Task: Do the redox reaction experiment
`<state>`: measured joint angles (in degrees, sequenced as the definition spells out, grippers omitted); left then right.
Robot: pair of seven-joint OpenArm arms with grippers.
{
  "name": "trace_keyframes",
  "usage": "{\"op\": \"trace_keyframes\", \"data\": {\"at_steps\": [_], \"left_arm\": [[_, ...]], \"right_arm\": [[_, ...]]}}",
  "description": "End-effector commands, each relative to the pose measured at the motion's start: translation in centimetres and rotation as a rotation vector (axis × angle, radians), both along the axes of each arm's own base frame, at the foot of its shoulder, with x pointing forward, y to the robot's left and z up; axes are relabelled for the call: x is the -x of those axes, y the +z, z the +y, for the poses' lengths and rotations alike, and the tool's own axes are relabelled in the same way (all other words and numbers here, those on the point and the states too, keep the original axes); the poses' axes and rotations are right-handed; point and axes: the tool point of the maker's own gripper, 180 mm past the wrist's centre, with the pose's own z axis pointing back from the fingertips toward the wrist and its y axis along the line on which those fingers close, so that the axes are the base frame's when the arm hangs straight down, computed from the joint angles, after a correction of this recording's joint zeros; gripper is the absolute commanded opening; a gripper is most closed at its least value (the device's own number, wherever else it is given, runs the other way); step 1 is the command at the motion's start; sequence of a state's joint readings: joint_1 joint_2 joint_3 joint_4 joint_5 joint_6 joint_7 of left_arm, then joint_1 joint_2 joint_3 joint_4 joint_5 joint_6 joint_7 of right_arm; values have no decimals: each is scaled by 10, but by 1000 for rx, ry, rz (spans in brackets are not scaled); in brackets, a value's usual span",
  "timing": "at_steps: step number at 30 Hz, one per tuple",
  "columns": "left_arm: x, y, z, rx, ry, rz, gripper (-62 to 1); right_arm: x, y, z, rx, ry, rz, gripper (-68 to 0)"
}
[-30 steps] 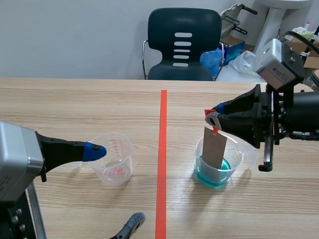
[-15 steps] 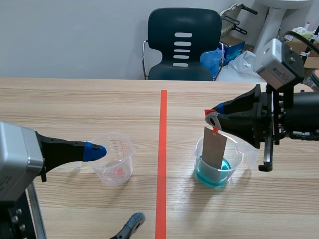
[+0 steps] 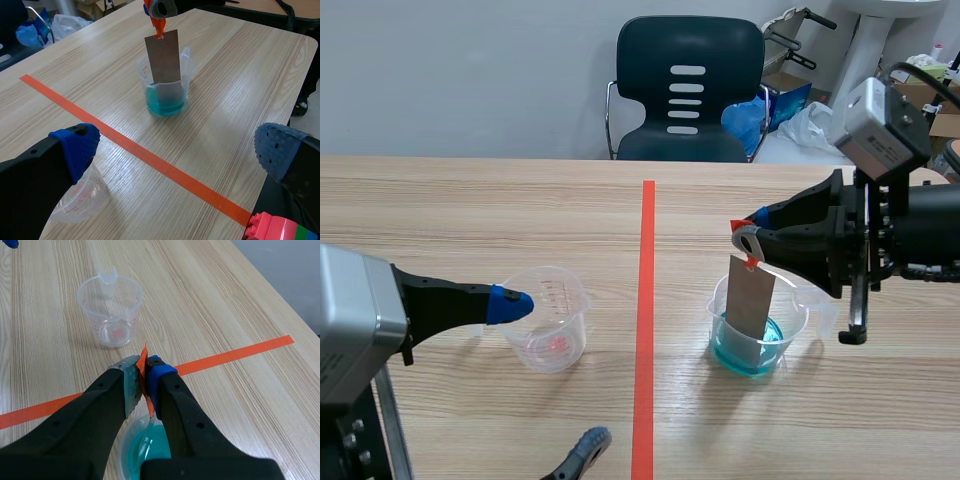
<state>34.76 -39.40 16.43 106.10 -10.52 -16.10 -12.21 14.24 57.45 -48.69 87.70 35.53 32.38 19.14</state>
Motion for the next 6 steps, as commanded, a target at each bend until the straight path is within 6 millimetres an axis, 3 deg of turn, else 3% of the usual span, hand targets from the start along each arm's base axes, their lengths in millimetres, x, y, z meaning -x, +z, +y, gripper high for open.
{"op": "trace_keyframes", "data": {"at_steps": [1,6], "left_arm": [[0,7,-2,22,1,-12,14],[0,7,-2,22,1,-12,14]], "right_arm": [[-5,9,-1,-17,-8,-20,-667],[-5,9,-1,-18,-8,-20,-667]]}}
